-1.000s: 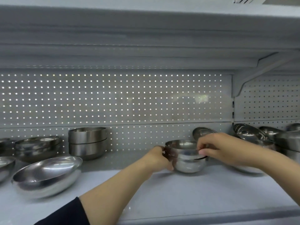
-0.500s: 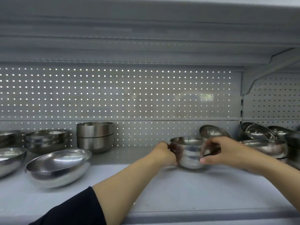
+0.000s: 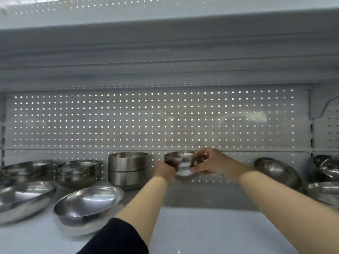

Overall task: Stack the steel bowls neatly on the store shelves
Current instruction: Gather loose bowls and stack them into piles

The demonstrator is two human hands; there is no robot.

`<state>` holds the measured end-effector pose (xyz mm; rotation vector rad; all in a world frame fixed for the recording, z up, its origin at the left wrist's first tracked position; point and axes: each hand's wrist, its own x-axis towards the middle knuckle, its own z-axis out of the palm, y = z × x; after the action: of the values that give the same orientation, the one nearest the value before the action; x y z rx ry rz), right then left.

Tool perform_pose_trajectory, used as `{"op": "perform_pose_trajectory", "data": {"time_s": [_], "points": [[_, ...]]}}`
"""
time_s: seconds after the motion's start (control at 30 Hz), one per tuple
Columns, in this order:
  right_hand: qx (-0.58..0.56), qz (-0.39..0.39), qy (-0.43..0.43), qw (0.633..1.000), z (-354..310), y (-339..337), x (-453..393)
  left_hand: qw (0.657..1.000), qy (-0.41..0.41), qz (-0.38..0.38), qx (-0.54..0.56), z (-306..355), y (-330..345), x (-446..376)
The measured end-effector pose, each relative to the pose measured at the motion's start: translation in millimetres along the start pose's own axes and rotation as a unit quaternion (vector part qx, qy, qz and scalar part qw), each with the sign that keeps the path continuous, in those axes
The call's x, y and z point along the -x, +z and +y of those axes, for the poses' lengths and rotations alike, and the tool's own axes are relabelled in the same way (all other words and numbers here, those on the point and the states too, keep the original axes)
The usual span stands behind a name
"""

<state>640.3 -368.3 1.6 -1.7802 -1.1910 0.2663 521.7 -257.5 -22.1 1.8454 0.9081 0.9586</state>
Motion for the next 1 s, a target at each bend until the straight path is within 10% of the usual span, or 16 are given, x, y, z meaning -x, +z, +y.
{"op": "perform_pose_trajectory", "data": {"time_s": [0.77, 1.0], "points": [[0.072, 0.039, 0.015, 0.996, 12, 7, 8, 0.978, 0.012, -0.008, -0.206, 2, -15, 4], [0.134, 0.105, -0.05, 0.984, -55, -101, 97, 0.992, 0.12, -0.021, 0.028, 78, -5, 62]]}}
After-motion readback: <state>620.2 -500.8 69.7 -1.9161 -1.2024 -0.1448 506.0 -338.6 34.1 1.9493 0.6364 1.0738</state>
